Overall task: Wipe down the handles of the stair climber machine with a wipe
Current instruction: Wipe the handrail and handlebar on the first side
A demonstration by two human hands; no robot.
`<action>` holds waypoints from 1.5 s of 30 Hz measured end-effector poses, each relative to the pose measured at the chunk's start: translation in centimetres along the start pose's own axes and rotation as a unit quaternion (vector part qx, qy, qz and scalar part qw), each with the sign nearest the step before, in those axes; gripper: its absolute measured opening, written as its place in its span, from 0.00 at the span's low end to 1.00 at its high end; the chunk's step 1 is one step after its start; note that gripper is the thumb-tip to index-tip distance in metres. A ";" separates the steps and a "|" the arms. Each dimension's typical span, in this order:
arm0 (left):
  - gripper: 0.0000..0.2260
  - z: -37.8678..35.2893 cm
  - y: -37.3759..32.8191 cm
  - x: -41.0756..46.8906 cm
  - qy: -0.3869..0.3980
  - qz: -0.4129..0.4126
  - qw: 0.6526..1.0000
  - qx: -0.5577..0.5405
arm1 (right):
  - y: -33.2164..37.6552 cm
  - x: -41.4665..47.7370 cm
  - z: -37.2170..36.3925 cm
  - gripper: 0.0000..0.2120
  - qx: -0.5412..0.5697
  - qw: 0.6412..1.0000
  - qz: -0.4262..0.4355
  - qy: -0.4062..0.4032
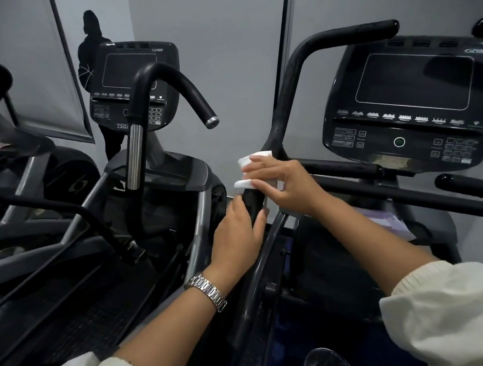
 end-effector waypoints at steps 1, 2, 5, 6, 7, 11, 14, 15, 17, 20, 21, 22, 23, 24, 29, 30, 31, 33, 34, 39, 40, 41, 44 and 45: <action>0.20 0.1 0.0 0.0 -0.002 -0.003 1.000 -0.004 | -0.3 -0.2 0.4 0.11 0.025 1.000 -0.005 -0.013; 0.20 0.1 -0.1 0.1 -0.003 -0.006 1.000 -0.007 | -0.7 -0.2 0.9 0.12 0.048 0.998 -0.011 -0.032; 0.21 0.1 -0.2 0.4 0.002 -0.014 1.000 -0.010 | -1.3 0.0 1.0 0.12 0.074 0.994 -0.010 -0.074; 0.20 0.0 -0.3 0.7 0.004 -0.019 1.000 -0.007 | -1.4 0.0 0.7 0.12 0.078 0.994 -0.003 -0.081; 0.20 -0.1 -0.5 1.2 0.004 -0.023 1.000 -0.001 | -1.5 -0.1 0.6 0.12 0.086 0.993 0.009 -0.085; 0.21 -0.3 -1.3 4.1 0.019 -0.010 1.000 0.015 | -3.2 -0.1 1.0 0.13 0.139 0.984 0.045 -0.104; 0.19 -0.6 -2.1 6.1 0.026 0.002 1.000 0.014 | -6.3 1.2 1.9 0.13 0.181 0.977 -0.004 -0.113; 0.19 -0.6 -2.2 6.5 0.025 0.006 1.000 0.013 | -7.5 1.8 2.1 0.13 0.194 0.974 -0.030 -0.114; 0.19 -0.9 -2.2 7.0 0.023 0.013 1.000 0.010 | -9.7 3.0 2.7 0.12 0.197 0.971 -0.062 -0.123; 0.20 -1.2 -2.1 7.1 0.023 0.018 1.000 -0.003 | -12.4 5.0 3.4 0.11 0.170 0.972 -0.086 -0.137; 0.20 -1.2 -2.0 7.0 0.020 0.017 1.000 -0.005 | -12.8 5.5 3.4 0.11 0.161 0.973 -0.090 -0.138; 0.20 -1.2 -2.0 6.9 0.018 0.016 1.000 -0.004 | -12.7 5.7 3.3 0.11 0.153 0.975 -0.091 -0.134; 0.20 -1.2 -2.0 6.9 0.015 0.014 1.000 -0.004 | -12.4 5.6 3.2 0.12 0.152 0.976 -0.085 -0.127; 0.20 -1.2 -2.0 6.8 0.012 0.013 1.000 -0.005 | -11.7 5.2 2.9 0.12 0.157 0.978 -0.074 -0.116; 0.19 -1.2 -2.0 6.9 0.009 0.011 1.000 -0.003 | -10.4 3.3 2.6 0.13 0.212 0.974 -0.011 -0.076; 0.19 -1.2 -2.0 6.9 0.010 0.012 1.000 -0.003 | -11.1 3.9 2.9 0.12 0.200 0.976 -0.021 -0.084; 0.19 -1.2 -2.1 6.9 0.011 0.013 1.000 -0.003 | -12.0 4.6 3.1 0.12 0.186 0.977 -0.034 -0.095; 0.20 -1.2 -2.1 6.8 0.013 0.015 1.000 -0.003 | -13.3 5.9 3.3 0.12 0.162 0.978 -0.062 -0.113; 0.19 -1.1 -2.1 6.8 0.014 0.016 1.000 -0.004 | -13.5 6.2 3.2 0.12 0.156 0.978 -0.069 -0.118; 0.19 -1.1 -2.1 6.7 0.017 0.014 1.000 -0.008 | -10.3 4.1 2.3 0.12 0.168 0.982 -0.018 -0.085; 0.19 -1.0 -2.1 6.7 0.016 0.013 1.000 -0.009 | -9.9 3.8 2.4 0.12 0.173 0.982 -0.008 -0.079; 0.19 -1.0 -2.1 6.7 0.016 0.012 1.000 -0.010 | -10.0 3.9 2.7 0.12 0.171 0.982 -0.004 -0.078; 0.19 -0.9 -2.2 6.7 0.016 0.011 1.000 -0.011 | -12.3 5.4 3.7 0.12 0.142 0.985 -0.043 -0.093; 0.19 -0.9 -2.2 6.7 0.018 0.010 1.000 -0.015 | -13.1 5.9 3.9 0.12 0.134 0.984 -0.065 -0.100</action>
Point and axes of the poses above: each hand's wrist, its own x-axis towards the middle knuckle, its own z-axis out of the back of the hand, y = z × x, the point moved 7 cm from there along x, towards the middle knuckle, and after that the axes turned 6 degrees about x, right-handed, at the moved point
